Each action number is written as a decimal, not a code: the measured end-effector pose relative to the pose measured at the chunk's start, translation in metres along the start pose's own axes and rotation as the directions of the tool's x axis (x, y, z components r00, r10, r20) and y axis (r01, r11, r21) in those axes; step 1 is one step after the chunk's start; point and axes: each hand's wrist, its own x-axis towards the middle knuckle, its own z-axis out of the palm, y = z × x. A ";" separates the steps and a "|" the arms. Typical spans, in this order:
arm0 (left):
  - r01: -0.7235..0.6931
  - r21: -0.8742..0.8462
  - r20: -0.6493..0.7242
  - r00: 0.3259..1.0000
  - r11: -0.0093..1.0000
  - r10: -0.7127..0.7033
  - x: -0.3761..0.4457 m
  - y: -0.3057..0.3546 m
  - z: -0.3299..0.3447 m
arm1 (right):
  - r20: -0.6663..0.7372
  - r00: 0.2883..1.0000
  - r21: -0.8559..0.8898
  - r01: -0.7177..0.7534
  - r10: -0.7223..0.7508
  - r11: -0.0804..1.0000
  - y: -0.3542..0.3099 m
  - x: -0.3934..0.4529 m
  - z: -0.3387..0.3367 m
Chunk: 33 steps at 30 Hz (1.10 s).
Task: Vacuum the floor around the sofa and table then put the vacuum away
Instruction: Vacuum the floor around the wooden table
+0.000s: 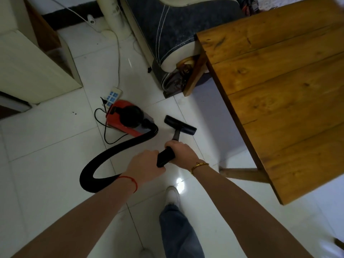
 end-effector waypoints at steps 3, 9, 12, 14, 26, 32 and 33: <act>-0.010 0.012 0.032 0.999 1.000 0.010 -0.038 -0.010 0.016 | -0.001 1.000 0.033 -0.025 0.025 0.999 -0.020 -0.034 0.030; -0.070 0.036 0.062 0.996 0.997 0.068 -0.112 -0.031 0.058 | 0.010 0.998 0.075 -0.065 0.065 0.995 -0.055 -0.109 0.084; -0.109 0.048 0.073 0.992 0.993 0.105 -0.145 -0.037 0.081 | 0.001 0.993 0.094 -0.116 0.117 0.989 -0.069 -0.148 0.111; -0.143 0.073 0.093 0.986 0.987 0.136 -0.165 -0.038 0.096 | -0.023 0.989 0.108 -0.142 0.145 0.984 -0.075 -0.174 0.128; -0.266 0.077 0.282 0.930 0.961 0.235 -0.244 0.014 0.185 | -0.078 0.952 0.268 -0.266 0.296 0.926 -0.047 -0.319 0.197; -0.305 0.088 0.319 0.910 0.948 0.264 -0.261 0.073 0.233 | -0.131 0.918 0.329 -0.316 0.375 0.890 0.000 -0.384 0.207; -0.315 0.102 0.310 0.911 0.944 0.270 -0.262 0.084 0.241 | -0.140 0.910 0.345 -0.324 0.390 0.881 0.010 -0.393 0.207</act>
